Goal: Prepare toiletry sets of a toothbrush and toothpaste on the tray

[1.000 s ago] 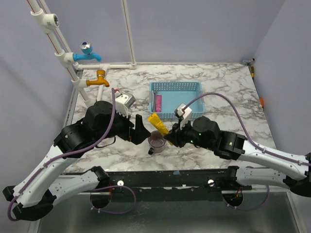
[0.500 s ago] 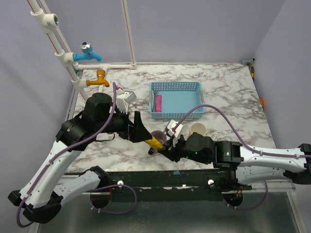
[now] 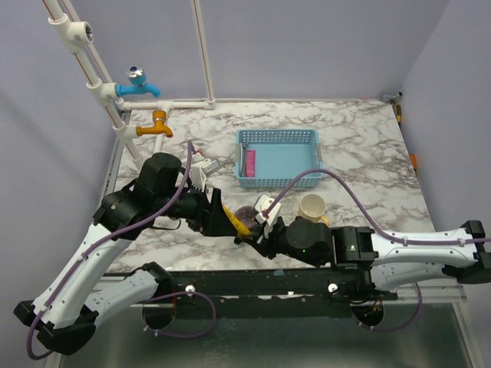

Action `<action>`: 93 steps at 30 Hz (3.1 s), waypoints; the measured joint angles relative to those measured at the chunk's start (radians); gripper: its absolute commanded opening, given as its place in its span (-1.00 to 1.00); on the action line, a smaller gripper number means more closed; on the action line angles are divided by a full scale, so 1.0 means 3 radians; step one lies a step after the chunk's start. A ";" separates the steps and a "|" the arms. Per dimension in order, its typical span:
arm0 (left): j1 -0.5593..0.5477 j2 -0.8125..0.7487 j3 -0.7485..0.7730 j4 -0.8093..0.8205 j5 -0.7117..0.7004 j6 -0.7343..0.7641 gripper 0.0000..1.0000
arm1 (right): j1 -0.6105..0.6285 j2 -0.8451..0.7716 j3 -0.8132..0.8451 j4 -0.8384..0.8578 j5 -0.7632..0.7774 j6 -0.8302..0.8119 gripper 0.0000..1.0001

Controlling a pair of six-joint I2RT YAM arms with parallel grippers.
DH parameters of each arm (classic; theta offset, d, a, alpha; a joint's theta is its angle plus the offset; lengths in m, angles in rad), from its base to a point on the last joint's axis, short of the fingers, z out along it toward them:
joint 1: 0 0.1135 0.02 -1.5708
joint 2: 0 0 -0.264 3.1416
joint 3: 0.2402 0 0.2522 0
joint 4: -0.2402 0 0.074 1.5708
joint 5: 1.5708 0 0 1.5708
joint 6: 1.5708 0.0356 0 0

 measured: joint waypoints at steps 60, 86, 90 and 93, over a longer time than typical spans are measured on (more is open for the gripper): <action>0.0062 0.0019 0.0179 -0.0243 -0.0090 0.0189 -0.58 | 0.0542 0.0109 0.0022 0.0029 0.0711 0.0011 -0.55; 0.0080 -0.0114 0.0083 -0.0172 0.0050 0.0309 -1.00 | 0.0571 0.0200 0.0005 0.0060 0.1035 0.0122 0.04; 0.0080 -0.0118 0.0084 -0.0186 -0.0022 0.0314 -1.00 | 0.0571 0.0200 0.0006 0.0033 0.1092 0.0173 0.08; 0.0079 -0.0116 0.0085 -0.0198 -0.0088 0.0322 -1.00 | 0.0571 0.0202 0.0025 -0.0020 0.1167 0.0220 0.14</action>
